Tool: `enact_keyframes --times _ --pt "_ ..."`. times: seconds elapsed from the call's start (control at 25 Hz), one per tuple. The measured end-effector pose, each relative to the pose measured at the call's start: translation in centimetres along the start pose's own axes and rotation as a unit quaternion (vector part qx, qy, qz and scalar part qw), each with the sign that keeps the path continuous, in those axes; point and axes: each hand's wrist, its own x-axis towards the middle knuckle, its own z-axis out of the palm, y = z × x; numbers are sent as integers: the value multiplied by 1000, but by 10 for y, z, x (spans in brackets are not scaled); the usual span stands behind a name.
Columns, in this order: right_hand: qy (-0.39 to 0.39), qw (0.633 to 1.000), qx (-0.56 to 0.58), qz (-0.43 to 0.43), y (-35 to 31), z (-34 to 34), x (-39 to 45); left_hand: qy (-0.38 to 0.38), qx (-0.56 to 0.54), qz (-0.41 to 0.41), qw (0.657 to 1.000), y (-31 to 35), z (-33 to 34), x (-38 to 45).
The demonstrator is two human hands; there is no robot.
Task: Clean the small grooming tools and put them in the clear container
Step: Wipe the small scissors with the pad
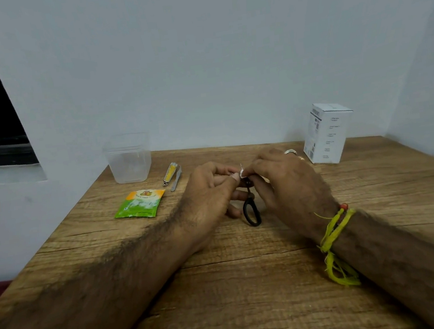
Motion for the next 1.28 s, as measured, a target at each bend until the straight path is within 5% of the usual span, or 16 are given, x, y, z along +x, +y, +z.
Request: enact_keyframes --times 0.16,0.36,0.72,1.28 --pt "-8 1000 25 7 0 1 1 7 -33 -8 999 -2 0 1" --pt "86 990 105 38 3 -9 -5 60 -98 -16 993 1 -3 2" --pt "4 999 46 -13 -5 2 -6 94 -143 -16 985 6 -2 -1" --pt "-18 999 7 -37 -5 0 -2 105 -131 -5 986 7 -1 -3"
